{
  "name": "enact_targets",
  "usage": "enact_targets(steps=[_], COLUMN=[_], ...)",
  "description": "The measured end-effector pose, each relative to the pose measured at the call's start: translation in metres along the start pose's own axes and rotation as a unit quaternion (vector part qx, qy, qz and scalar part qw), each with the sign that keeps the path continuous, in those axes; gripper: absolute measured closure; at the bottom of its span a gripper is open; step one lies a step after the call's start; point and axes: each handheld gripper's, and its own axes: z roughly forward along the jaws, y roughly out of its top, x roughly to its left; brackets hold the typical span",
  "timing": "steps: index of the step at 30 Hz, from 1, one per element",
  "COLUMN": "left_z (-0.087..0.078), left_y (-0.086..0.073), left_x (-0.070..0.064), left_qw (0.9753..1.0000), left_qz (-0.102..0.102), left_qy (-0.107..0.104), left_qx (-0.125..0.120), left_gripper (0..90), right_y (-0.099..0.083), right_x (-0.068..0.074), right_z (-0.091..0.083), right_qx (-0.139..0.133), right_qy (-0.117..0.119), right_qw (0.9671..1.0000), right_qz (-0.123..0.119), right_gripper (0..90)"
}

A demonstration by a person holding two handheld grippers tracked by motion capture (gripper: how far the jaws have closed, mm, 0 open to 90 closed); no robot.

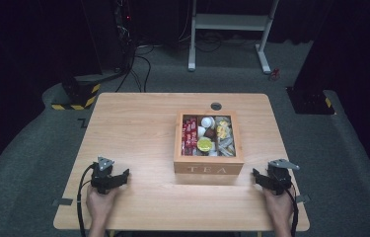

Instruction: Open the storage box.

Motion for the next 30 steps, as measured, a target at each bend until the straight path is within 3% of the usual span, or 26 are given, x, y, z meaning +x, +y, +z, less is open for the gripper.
enact_targets(steps=[17,30], left_z=[-0.0001,-0.0001], left_y=[0.0001,0.0001], left_x=[0.0001,0.0002], left_qw=[1.0,1.0], left_qz=[0.0,-0.001], left_qy=[-0.001,-0.001], left_qx=[0.001,0.001], left_gripper=[23.2,23.3], right_y=[0.0,-0.0002], right_x=[-0.0005,-0.0003], right_z=[0.0,-0.0024], right_qx=[-0.002,-0.002], right_qy=[-0.002,-0.019], right_qw=[1.0,0.9997], right_qz=[0.002,0.017], right_gripper=[36.3,50.3])
